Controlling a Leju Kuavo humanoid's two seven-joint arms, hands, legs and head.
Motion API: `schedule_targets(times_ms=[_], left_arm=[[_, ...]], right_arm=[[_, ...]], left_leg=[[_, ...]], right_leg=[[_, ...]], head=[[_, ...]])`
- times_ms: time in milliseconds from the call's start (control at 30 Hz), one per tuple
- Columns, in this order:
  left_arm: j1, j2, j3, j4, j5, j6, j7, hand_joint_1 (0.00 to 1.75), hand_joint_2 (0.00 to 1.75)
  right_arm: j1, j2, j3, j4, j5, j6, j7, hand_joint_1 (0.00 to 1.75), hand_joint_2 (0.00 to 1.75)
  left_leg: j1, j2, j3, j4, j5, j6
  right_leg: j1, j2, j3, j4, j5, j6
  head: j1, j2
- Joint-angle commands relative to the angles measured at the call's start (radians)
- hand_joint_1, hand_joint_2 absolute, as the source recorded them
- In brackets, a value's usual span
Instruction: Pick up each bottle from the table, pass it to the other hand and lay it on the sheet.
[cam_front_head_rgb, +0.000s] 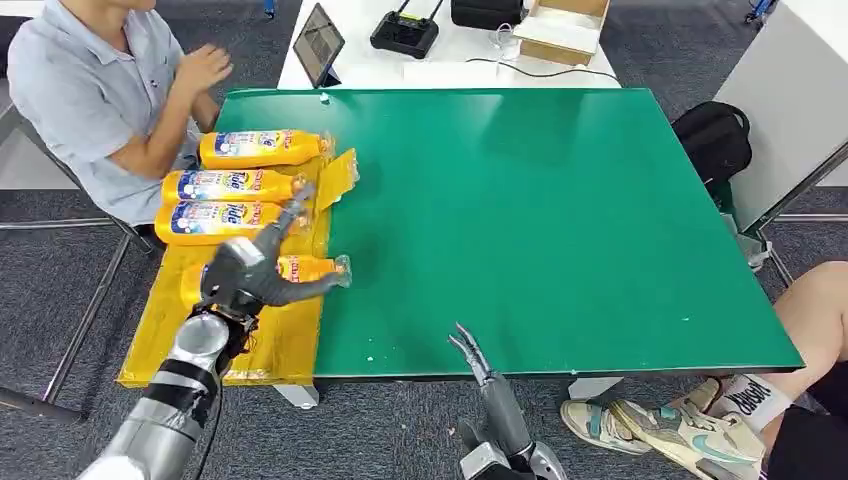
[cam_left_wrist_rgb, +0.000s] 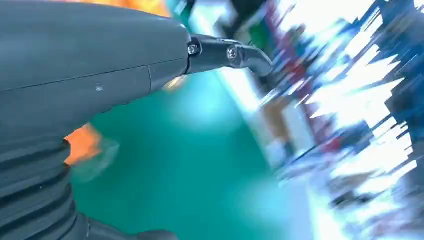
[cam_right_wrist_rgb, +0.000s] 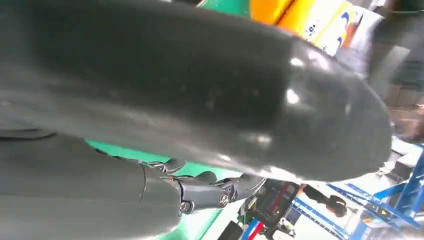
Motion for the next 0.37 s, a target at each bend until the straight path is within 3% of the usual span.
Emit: schedule_targets(times_ms=[33, 67, 167, 300, 367], left_arm=[[0.269, -0.185, 0.076, -0.491, 0.272, 0.206, -0.02, 0.0, 1.75], [0.313, -0.205, 0.053, -0.509, 0.323, 0.213, -0.024, 0.0, 1.75], [0.391, -0.193, -0.046, -0.484, 0.377, 0.243, -0.025, 0.0, 1.75], [0.434, -0.181, -0.101, -0.406, 0.456, 0.266, 0.009, 0.0, 1.75], [0.442, -0.179, -0.146, -0.37, 0.354, 0.351, -0.017, 0.0, 1.75]], right_arm=[[0.005, 0.046, -0.017, -0.037, 0.02, -0.156, -0.034, 0.0, 0.0], [0.014, 0.052, -0.027, -0.039, 0.031, -0.159, -0.034, 0.0, 1.75], [0.051, 0.073, -0.047, -0.147, 0.028, -0.275, -0.034, 0.0, 1.75], [0.1, 0.15, -0.182, -0.246, -0.073, -0.254, -0.034, 0.0, 1.75], [0.113, 0.192, -0.27, -0.334, 0.01, -0.298, -0.034, 0.0, 1.75]], left_leg=[[0.001, 0.002, 0.003, 0.001, -0.003, 0.001], [0.0, 0.002, 0.002, 0.0, -0.002, 0.001], [0.0, 0.003, 0.005, 0.0, -0.004, 0.001], [0.0, 0.0, 0.005, 0.0, -0.004, 0.001], [-0.001, -0.001, 0.002, -0.001, -0.002, 0.001]], right_leg=[[0.002, 0.001, 0.003, 0.0, -0.002, -0.003], [0.001, 0.001, 0.002, -0.001, -0.001, -0.002], [0.001, 0.001, 0.005, -0.001, -0.003, -0.003], [0.001, -0.001, 0.006, -0.001, -0.004, -0.004], [-0.001, -0.001, 0.001, 0.0, -0.002, -0.002]], head=[[0.0, 0.0], [0.0, 0.0], [0.0, 0.0], [0.0, 0.0], [-0.001, 0.0]])
